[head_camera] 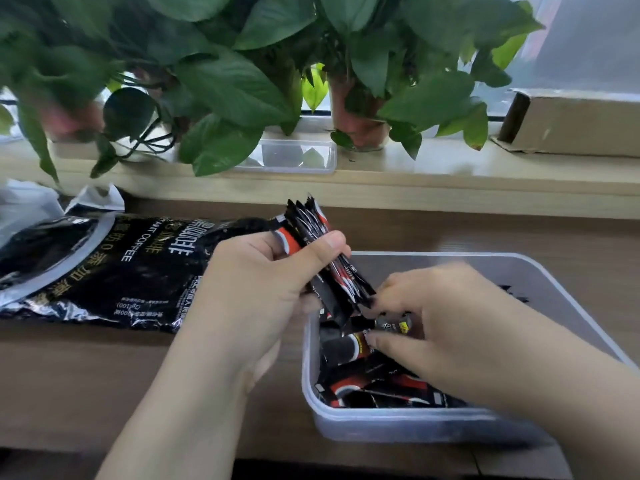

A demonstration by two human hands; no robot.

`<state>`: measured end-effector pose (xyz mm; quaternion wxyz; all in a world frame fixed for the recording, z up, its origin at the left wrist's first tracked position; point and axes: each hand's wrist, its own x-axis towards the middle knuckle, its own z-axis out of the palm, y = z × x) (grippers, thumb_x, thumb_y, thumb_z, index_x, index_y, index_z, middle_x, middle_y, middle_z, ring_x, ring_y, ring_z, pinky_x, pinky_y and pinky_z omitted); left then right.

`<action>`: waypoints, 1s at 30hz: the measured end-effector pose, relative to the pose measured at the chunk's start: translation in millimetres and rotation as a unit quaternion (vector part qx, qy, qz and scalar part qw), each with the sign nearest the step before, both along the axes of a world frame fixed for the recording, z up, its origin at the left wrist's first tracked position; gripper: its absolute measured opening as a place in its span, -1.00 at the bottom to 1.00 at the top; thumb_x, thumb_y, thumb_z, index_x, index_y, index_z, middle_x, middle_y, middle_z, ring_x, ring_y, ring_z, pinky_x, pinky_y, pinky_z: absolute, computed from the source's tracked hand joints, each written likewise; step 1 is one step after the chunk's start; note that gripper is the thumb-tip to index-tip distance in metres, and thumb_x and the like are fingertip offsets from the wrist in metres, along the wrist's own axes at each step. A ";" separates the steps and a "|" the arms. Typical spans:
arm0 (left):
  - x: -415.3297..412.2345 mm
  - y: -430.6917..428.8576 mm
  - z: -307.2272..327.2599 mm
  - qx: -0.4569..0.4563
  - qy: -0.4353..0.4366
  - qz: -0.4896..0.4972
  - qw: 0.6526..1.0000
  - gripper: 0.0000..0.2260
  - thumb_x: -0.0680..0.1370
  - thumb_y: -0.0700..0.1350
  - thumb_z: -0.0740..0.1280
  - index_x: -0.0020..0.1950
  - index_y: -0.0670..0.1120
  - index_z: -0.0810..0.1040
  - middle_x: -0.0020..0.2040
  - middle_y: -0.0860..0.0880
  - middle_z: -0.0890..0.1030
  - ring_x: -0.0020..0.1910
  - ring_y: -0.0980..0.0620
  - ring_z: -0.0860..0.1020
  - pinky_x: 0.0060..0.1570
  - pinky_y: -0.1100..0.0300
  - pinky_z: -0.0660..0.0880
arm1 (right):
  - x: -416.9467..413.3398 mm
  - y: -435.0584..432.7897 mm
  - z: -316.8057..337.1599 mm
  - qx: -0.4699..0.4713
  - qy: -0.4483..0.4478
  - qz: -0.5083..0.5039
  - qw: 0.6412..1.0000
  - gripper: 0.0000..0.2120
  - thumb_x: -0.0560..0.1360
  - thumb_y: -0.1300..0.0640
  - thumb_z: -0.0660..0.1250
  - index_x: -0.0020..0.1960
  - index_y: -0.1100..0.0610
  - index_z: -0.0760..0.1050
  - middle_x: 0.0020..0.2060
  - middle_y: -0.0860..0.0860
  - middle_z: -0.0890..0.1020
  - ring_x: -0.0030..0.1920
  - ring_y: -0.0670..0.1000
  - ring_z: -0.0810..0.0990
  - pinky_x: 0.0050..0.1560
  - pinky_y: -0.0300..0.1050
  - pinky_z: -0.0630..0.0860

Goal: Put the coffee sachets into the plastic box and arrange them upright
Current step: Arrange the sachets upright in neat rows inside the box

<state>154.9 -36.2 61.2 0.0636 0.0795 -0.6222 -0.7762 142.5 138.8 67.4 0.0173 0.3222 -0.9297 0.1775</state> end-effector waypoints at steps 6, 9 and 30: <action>1.9 -2.2 3.6 -0.009 0.014 -0.002 1.000 -0.91 0.32 -0.06 0.50 -0.27 -0.06 0.76 -0.16 -0.21 0.76 -0.17 -0.20 0.74 -0.10 -0.07 0.69 | 8.7 -2.0 13.5 -0.048 0.036 -0.119 0.991 -0.46 0.28 -0.38 0.29 0.16 -0.14 0.51 -0.07 -0.28 0.52 -0.02 -0.26 0.50 -0.11 -0.46 0.39; 4.8 -0.7 6.8 0.003 0.012 -0.001 1.000 -0.89 0.32 -0.07 0.51 -0.25 -0.10 0.75 -0.18 -0.21 0.75 -0.22 -0.19 0.74 -0.24 -0.01 0.71 | 15.9 -7.2 19.8 -0.050 0.038 -0.108 0.992 -0.24 0.15 -0.51 0.23 0.29 -0.28 0.26 0.07 -0.34 0.37 0.06 -0.26 0.46 -0.07 -0.43 0.43; 5.9 8.8 15.5 0.072 -0.007 0.001 0.997 -0.74 0.38 -0.05 0.48 0.02 -0.12 0.64 -0.35 -0.16 0.66 -0.48 -0.03 0.65 -0.49 0.19 0.58 | 7.1 -9.7 0.3 -0.200 0.155 0.023 0.967 -0.76 0.46 0.10 0.39 0.12 0.02 0.66 -0.15 -0.13 0.61 -0.18 -0.12 0.57 -0.15 -0.26 0.52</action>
